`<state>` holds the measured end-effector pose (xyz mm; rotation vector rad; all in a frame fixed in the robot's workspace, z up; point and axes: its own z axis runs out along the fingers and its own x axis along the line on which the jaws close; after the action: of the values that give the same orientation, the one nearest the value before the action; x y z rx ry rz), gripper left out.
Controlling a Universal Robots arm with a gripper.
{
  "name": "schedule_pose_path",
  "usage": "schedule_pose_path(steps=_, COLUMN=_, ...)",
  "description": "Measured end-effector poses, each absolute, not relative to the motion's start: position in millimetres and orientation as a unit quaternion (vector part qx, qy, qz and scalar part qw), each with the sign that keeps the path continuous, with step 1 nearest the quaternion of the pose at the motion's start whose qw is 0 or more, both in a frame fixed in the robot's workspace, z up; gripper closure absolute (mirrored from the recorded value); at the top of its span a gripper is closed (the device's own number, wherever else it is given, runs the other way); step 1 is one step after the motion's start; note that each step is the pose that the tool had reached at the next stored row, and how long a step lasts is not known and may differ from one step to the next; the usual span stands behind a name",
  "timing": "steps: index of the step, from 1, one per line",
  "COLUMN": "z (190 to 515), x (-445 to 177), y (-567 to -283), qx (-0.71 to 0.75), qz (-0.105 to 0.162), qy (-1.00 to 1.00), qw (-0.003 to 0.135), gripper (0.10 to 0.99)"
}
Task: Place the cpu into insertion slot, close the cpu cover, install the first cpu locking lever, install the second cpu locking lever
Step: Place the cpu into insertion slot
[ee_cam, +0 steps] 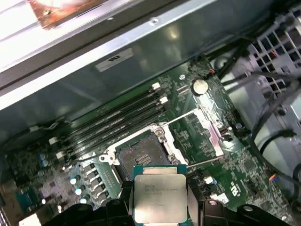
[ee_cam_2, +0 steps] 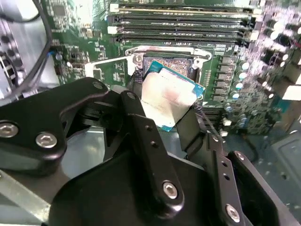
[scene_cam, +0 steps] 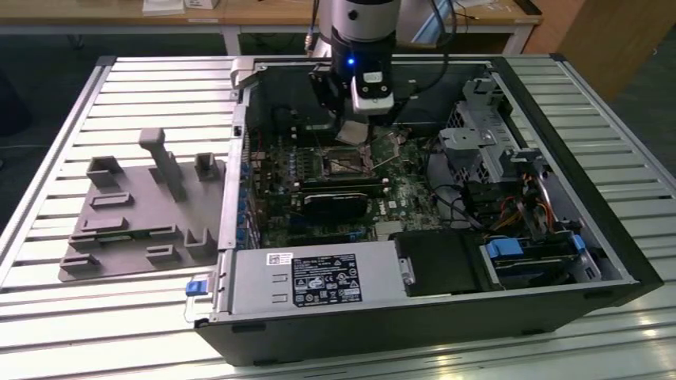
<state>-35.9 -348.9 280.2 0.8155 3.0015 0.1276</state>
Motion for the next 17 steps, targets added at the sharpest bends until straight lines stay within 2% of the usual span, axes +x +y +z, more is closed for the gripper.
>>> schedule_pose_path(steps=17, z=275.1, x=-35.9, y=-348.9, qx=0.408, qz=0.038, qy=0.912, qw=0.020, gripper=0.545)
